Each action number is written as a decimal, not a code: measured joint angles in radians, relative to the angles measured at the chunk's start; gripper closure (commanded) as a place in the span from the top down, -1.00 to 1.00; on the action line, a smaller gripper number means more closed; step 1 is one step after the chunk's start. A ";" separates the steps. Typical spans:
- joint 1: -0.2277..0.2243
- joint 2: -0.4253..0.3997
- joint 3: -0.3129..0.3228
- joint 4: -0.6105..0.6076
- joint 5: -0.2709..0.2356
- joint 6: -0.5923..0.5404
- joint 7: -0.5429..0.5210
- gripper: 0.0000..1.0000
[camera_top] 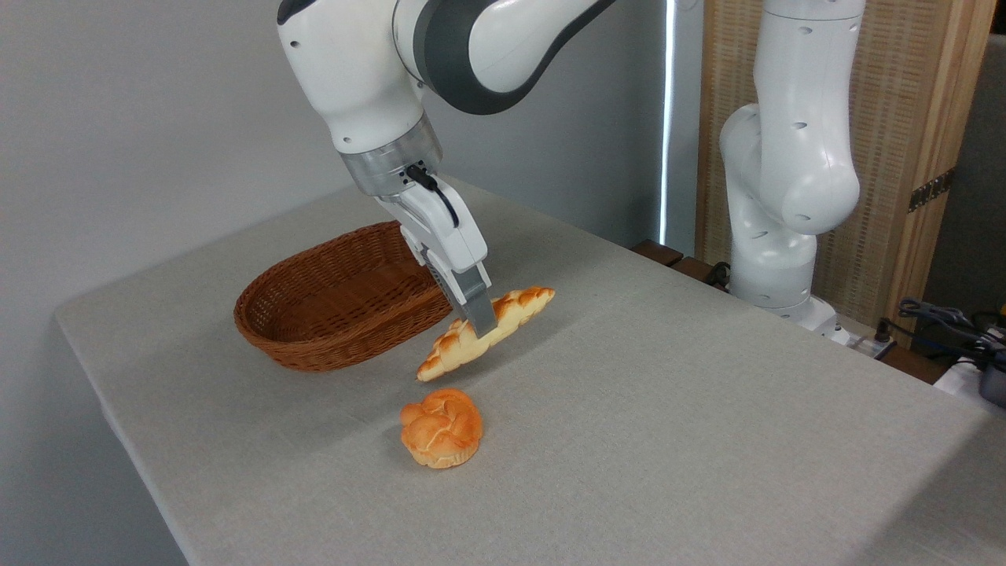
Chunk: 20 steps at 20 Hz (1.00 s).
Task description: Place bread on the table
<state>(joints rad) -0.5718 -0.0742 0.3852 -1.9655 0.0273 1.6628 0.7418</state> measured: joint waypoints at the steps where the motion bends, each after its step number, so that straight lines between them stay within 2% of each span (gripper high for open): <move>1: 0.000 0.000 0.000 0.000 0.000 0.000 0.000 1.00; 10: 0.000 -0.003 0.000 0.021 0.000 -0.001 0.000 1.00; 20: 0.000 -0.015 0.001 0.232 0.000 -0.089 0.000 1.00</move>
<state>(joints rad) -0.5717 -0.0896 0.3861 -1.7331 0.0273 1.5737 0.7418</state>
